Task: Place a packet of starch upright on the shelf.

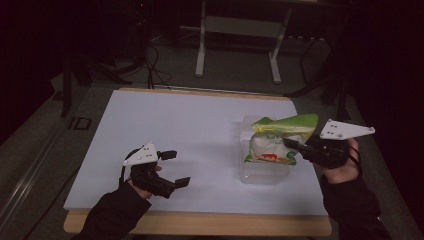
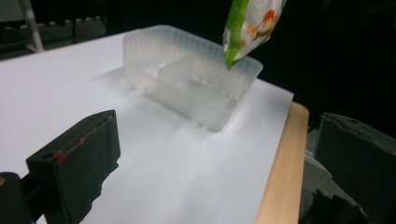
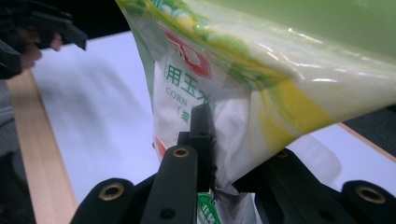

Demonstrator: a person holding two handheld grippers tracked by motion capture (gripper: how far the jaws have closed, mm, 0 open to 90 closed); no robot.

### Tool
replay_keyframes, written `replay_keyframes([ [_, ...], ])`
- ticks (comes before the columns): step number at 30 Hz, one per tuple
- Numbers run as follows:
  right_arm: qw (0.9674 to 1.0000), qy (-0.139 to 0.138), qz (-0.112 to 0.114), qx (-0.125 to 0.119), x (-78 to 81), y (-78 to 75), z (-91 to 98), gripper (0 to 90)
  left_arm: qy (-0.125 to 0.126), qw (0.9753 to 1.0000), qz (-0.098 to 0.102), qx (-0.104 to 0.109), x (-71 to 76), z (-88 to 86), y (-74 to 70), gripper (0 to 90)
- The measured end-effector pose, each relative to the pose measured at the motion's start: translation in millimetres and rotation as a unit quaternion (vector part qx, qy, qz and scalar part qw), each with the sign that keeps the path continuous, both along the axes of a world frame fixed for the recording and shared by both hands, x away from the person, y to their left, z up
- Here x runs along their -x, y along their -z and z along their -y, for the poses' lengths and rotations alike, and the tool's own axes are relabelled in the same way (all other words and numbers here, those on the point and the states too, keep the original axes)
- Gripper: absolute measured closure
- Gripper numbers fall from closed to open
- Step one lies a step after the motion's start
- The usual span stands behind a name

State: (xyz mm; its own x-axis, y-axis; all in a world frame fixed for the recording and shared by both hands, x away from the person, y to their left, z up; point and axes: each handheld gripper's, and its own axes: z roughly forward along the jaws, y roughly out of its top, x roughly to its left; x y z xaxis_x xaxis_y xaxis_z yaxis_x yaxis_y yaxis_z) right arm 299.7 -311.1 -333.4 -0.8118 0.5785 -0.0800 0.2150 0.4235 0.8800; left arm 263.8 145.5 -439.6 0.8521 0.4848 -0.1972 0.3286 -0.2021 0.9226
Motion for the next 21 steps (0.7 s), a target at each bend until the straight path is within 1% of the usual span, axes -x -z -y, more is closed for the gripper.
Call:
replay_keyframes([
  [1,0.9999,0.007,-0.005,0.007,-2.4,3.3,2.4,81.7,-0.006,1.0,-0.002,-0.003,0.8,-1.7,5.4,1.0],
  [3,0.9999,0.008,-0.007,0.008,-3.4,4.6,2.8,81.7,-0.009,1.0,-0.003,-0.001,1.5,-2.9,8.2,1.0],
  [4,0.9997,0.011,-0.016,0.014,-6.6,9.2,2.7,81.8,-0.01,0.9999,-0.003,0.0,1.6,-4.0,9.9,1.0],
  [5,0.9996,0.01,-0.02,0.018,-8.1,11.5,2.1,81.8,-0.013,0.9999,-0.004,0.001,1.8,-4.8,11.2,1.0],
  [7,0.9993,0.008,-0.028,0.024,-11.5,16.7,-0.2,81.8,-0.019,0.9997,-0.007,0.01,2.5,-6.3,13.1,1.0],
  [8,0.9993,0.008,-0.028,0.024,-11.5,16.7,-0.2,81.8,-0.02,0.9997,-0.008,0.013,2.9,-6.4,13.6,1.0],
  [9,0.9992,0.007,-0.03,0.026,-12.9,18.7,-1.3,81.8,-0.021,0.9997,-0.007,0.011,3.6,-6.2,14.3,1.0],
  [10,0.9986,0.006,-0.039,0.035,-16.0,24.3,-5.1,81.8,-0.022,0.9997,-0.004,0.008,3.9,-6.4,14.7,1.0],
  [12,0.9984,0.006,-0.041,0.039,-17.0,26.1,-6.2,81.9,-0.023,0.9997,-0.002,0.008,4.7,-7.0,15.6,1.0],
  [13,0.9977,0.009,-0.048,0.048,-19.0,31.6,-9.5,81.8,-0.023,0.9997,-0.002,0.01,4.9,-7.6,16.5,1.0],
  [16,0.9974,0.009,-0.05,0.051,-19.8,33.5,-10.2,81.8,-0.025,0.9996,-0.005,0.012,4.7,-9.6,18.6,1.0],
  [17,0.997,0.006,-0.056,0.052,-21.2,40.2,-13.7,81.9,-0.027,0.9996,-0.006,0.012,4.8,-10.1,19.0,1.0],
  [20,0.9961,0.0,-0.066,0.059,-21.7,48.0,-19.8,81.9,-0.029,0.9995,-0.007,0.014,4.1,-11.8,20.2,1.0],
  [21,0.9961,0.0,-0.066,0.059,-21.7,48.0,-19.8,81.9,-0.029,0.9995,-0.007,0.014,4.1,-11.8,20.2,1.0],
])
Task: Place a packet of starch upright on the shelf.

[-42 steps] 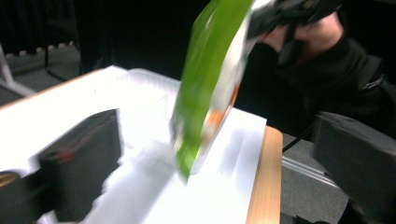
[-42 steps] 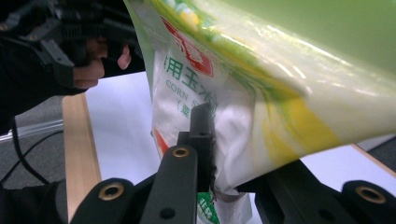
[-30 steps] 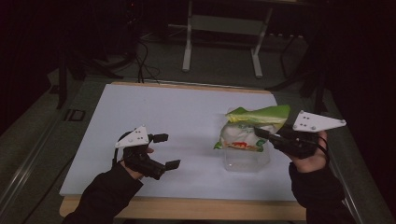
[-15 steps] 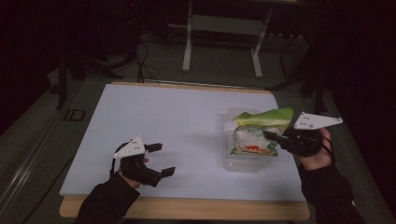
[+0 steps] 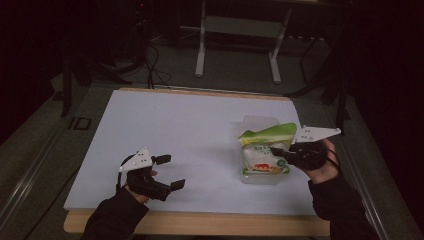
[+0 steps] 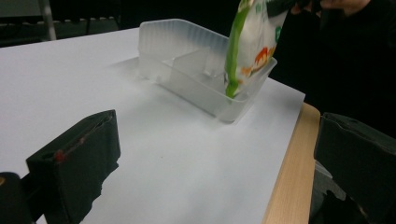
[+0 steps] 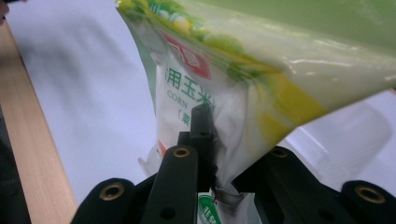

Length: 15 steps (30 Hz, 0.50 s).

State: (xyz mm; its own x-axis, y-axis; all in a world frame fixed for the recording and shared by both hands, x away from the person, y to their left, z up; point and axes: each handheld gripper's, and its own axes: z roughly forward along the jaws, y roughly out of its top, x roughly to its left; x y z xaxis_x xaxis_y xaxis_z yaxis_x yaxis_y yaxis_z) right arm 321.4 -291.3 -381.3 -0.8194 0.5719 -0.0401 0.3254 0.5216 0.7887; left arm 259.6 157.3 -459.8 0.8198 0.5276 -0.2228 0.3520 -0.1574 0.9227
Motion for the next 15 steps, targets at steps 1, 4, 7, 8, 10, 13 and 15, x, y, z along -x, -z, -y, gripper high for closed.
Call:
replay_keyframes([
  [1,1.0,-0.001,-0.001,0.005,0.0,3.0,-1.9,81.9,-0.002,1.0,0.0,0.0,-0.4,-1.0,1.0,1.0],
  [4,0.9999,0.002,-0.013,0.005,-0.4,21.7,-2.2,81.8,-0.003,1.0,-0.002,0.0,-0.9,-2.1,2.3,1.0],
  [7,0.9999,0.003,-0.016,0.004,0.0,29.9,-1.8,81.9,-0.006,1.0,-0.003,-0.002,-1.5,-2.9,3.4,1.0],
  [8,0.9998,0.005,-0.017,-0.002,0.3,32.4,-0.3,81.8,-0.006,1.0,-0.003,-0.001,-1.9,-3.1,4.1,1.0],
  [10,0.9997,0.007,-0.019,-0.016,0.4,35.3,3.8,81.8,-0.007,1.0,-0.005,-0.002,-2.4,-3.3,5.7,1.0],
  [13,0.9994,0.009,-0.02,-0.029,0.7,41.9,8.1,81.7,-0.006,0.9999,-0.008,-0.003,-3.2,-3.1,8.6,1.0],
  [15,0.999,0.011,-0.024,-0.037,0.2,50.0,11.1,81.7,-0.004,0.9999,-0.012,-0.001,-3.9,-2.4,11.0,1.0],
])
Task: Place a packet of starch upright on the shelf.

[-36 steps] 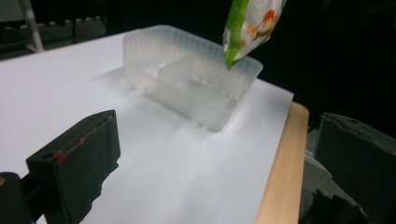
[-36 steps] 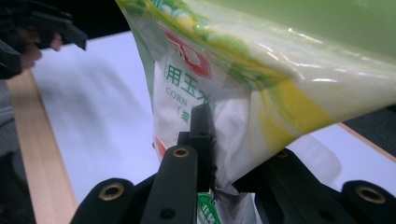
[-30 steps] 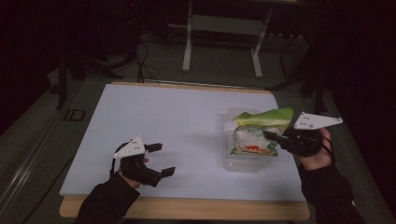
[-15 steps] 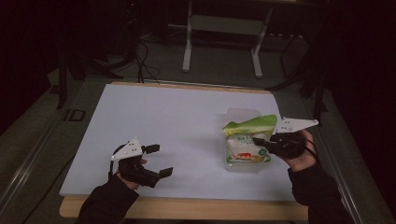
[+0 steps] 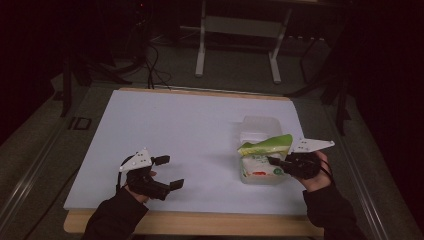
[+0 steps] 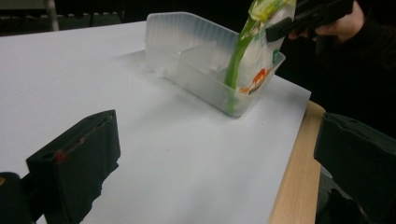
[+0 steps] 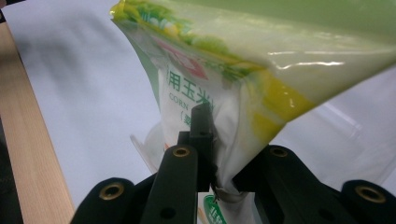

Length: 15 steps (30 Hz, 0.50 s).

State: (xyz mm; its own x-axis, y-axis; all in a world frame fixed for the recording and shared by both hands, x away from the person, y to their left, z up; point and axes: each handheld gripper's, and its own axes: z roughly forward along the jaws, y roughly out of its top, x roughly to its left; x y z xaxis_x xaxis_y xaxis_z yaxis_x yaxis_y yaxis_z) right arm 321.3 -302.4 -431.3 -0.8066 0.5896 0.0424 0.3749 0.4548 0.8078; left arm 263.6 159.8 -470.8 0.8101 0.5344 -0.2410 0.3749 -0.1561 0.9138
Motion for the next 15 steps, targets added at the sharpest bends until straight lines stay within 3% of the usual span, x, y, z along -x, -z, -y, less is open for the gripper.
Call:
replay_keyframes([
  [5,0.9991,0.018,-0.013,-0.037,-2.1,18.8,12.3,81.8,0.005,1.0,-0.003,-0.002,-1.0,2.5,2.9,1.0],
  [15,0.9973,0.03,-0.024,-0.062,-3.3,33.1,27.4,80.1,0.008,1.0,-0.002,-0.003,-1.1,2.9,5.2,1.0],
])
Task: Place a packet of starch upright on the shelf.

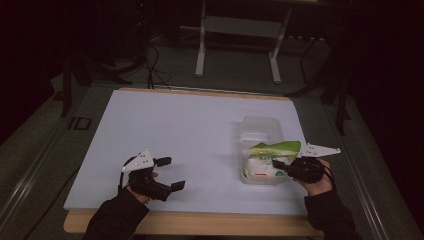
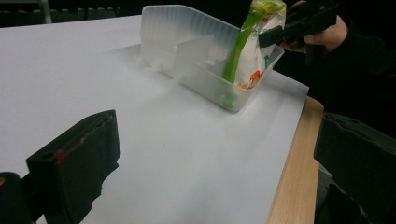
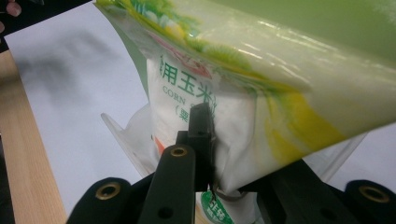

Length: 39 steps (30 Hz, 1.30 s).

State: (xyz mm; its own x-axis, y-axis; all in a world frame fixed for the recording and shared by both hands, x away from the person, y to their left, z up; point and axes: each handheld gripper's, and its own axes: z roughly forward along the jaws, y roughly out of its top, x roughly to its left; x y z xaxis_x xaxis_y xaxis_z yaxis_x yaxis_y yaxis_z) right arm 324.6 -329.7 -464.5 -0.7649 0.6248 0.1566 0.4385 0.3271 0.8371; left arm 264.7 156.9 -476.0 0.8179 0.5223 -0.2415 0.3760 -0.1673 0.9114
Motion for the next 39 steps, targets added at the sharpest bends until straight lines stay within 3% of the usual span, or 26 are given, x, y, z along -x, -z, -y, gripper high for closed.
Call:
replay_keyframes([
  [6,0.9999,0.006,-0.005,0.014,0.2,-3.5,-2.8,75.0,0.0,1.0,0.004,-0.005,1.2,0.3,1.7,1.0],
  [9,0.9998,0.015,-0.006,0.007,1.3,-8.4,-2.9,63.8,-0.001,1.0,0.006,-0.007,1.7,-0.4,3.2,1.0],
  [13,0.9994,0.031,0.018,0.002,4.3,-18.9,-0.4,49.2,0.0,0.9999,0.007,-0.009,2.4,-1.5,4.2,1.0],
  [14,0.9985,0.046,0.027,-0.009,6.5,-28.0,2.6,38.7,0.0,0.9999,0.007,-0.008,2.4,-1.4,4.2,1.0],
  [17,0.995,0.075,0.06,-0.026,11.2,-40.7,8.4,24.5,0.003,0.9999,0.006,-0.01,2.4,0.0,4.9,1.0],
  [21,0.9897,0.092,0.087,-0.067,20.3,-63.0,17.4,13.7,0.007,0.9998,0.006,-0.016,2.8,1.9,5.9,1.0],
  [23,0.9878,0.085,0.11,-0.071,27.7,-76.1,17.6,13.1,0.008,0.9998,0.009,-0.018,3.7,2.2,5.6,1.0],
  [24,0.9878,0.085,0.11,-0.071,27.7,-76.1,17.6,13.1,0.008,0.9998,0.009,-0.018,3.7,2.2,5.6,1.0],
  [25,0.9852,0.077,0.132,-0.078,37.2,-92.6,13.8,13.5,0.009,0.9998,0.009,-0.018,3.9,2.0,5.3,1.0],
  [28,0.9835,0.068,0.146,-0.082,43.8,-100.5,7.5,13.6,0.007,0.9998,0.01,-0.014,4.3,1.6,5.1,1.0],
  [30,0.9826,0.047,0.158,-0.085,50.7,-106.1,-3.3,13.6,0.006,0.9998,0.013,-0.015,4.6,1.1,4.9,1.0],
  [31,0.9822,0.031,0.163,-0.088,55.9,-107.5,-14.6,13.6,0.006,0.9998,0.014,-0.015,4.7,0.9,4.7,1.0],
  [34,0.9826,0.016,0.16,-0.092,58.7,-105.9,-24.9,13.6,0.005,0.9997,0.017,-0.015,5.3,0.4,4.6,1.0],
  [39,0.9852,-0.026,0.148,-0.082,62.4,-92.1,-56.6,13.9,0.005,0.9995,0.028,-0.016,5.8,-0.3,6.2,1.0],
])
